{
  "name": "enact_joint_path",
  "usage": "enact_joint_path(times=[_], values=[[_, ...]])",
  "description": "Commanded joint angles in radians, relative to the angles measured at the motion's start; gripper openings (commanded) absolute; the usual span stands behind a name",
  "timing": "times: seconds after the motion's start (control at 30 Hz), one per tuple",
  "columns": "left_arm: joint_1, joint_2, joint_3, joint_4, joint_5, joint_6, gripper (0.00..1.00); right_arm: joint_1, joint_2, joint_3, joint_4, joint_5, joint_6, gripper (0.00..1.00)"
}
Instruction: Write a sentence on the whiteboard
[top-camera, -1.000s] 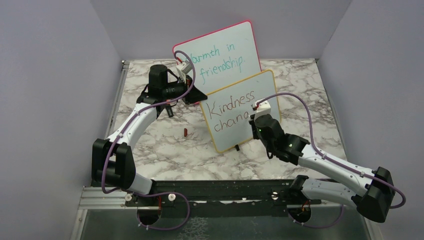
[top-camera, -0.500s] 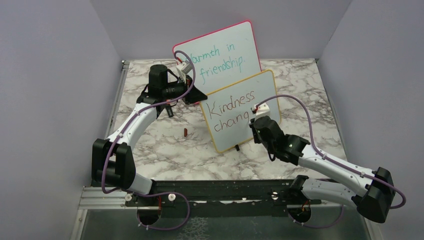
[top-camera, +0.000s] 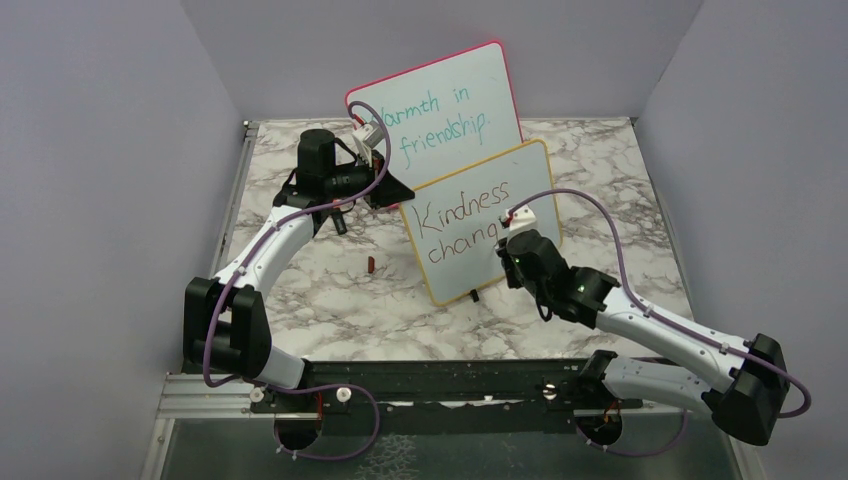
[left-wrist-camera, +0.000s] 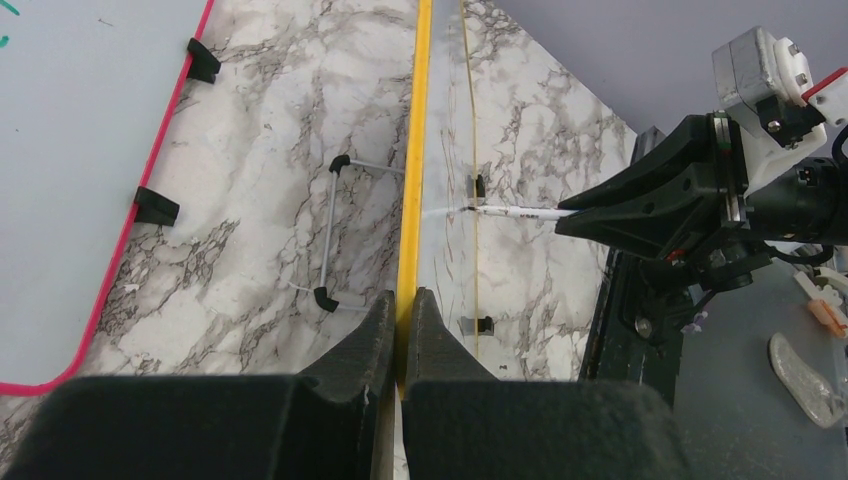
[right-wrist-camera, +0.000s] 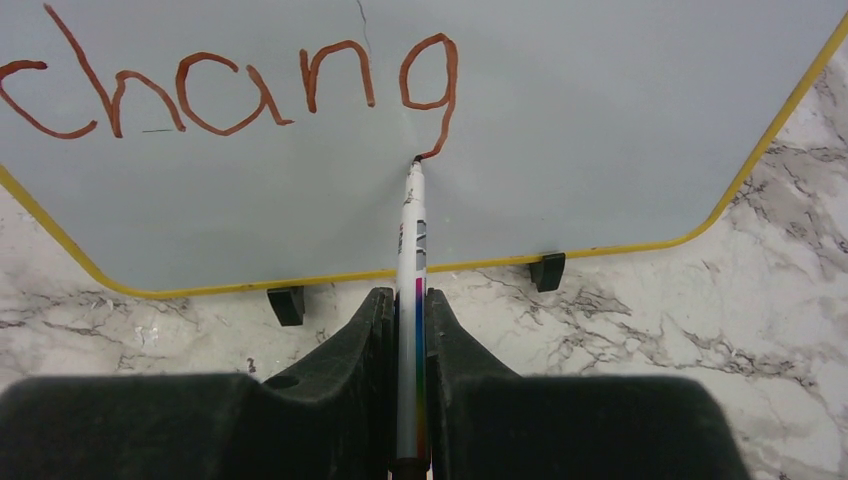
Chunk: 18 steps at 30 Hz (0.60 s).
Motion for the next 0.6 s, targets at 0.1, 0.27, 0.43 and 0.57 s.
enact_joint_path(times=[0.1,0.27,0.43,0.57], values=[[-0.027,0.041,-0.012,-0.084,-0.027,0.039,0.0,-0.001,0.023,0.045,0.033,-0.131,-0.008,0.01],[-0.027,0.039,-0.013,-0.085,-0.028,0.04,0.0,-0.001,-0.011,0.034,0.061,-0.071,0.002,0.01],[-0.027,0.037,-0.013,-0.085,-0.029,0.041,0.0,-0.001,-0.059,0.027,0.052,0.033,0.0,0.01],[-0.027,0.037,-0.013,-0.085,-0.028,0.04,0.0,-0.008,-0.092,0.011,0.064,0.089,-0.01,0.01]])
